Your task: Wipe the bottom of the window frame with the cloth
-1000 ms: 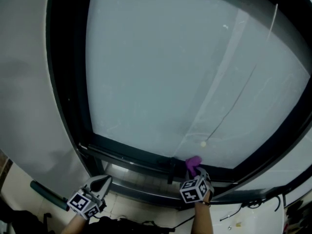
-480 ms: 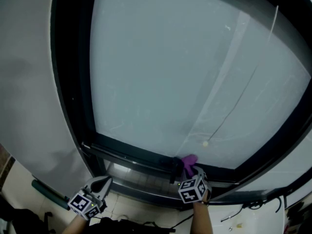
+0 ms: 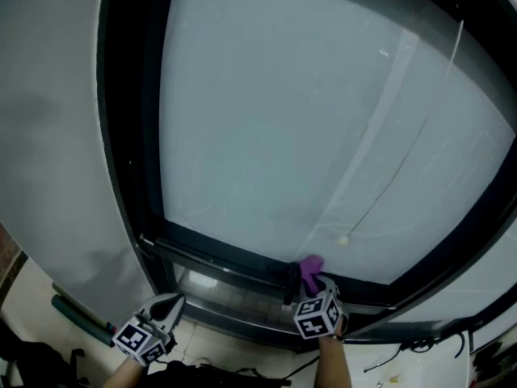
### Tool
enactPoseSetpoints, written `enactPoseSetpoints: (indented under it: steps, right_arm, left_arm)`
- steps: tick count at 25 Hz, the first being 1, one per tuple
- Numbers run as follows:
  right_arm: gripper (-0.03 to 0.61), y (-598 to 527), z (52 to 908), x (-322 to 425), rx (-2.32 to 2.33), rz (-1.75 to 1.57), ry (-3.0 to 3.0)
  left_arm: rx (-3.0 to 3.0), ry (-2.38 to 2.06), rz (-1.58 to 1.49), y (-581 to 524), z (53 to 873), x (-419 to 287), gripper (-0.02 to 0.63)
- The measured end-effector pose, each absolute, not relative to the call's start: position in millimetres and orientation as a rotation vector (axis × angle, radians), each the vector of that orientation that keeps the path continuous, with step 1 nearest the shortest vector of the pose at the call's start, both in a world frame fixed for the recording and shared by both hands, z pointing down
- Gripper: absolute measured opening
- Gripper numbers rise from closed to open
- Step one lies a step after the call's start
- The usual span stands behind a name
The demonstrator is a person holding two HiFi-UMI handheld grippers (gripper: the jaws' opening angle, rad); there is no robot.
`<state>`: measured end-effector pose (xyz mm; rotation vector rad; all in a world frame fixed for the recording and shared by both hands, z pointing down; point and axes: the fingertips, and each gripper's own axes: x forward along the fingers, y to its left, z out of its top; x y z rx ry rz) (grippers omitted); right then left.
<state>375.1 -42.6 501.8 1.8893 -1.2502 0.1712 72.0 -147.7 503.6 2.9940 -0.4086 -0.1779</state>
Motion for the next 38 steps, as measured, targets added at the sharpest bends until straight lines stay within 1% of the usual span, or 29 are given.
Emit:
enactPoseSetpoints:
  steps: [7, 17, 27, 38]
  right_arm:
    - [0.091, -53, 496, 352, 1.863, 0.119, -1.347]
    - [0.092, -42, 512, 338, 1.974, 0.158, -1.456]
    - [0.092, -41, 517, 327, 2.014, 0.129, -1.562]
    - [0.092, -43, 523, 314, 2.044, 0.136, -1.648]
  left_arm:
    - [2.977, -0.413, -0.174, -144, 502, 71, 0.005]
    - [2.987, -0.462, -0.147, -134, 506, 61, 0.005]
    - [2.991, -0.548, -0.120, -113, 504, 59, 0.005]
    - [3.018, -0.508, -0.108, -104, 507, 73, 0.005]
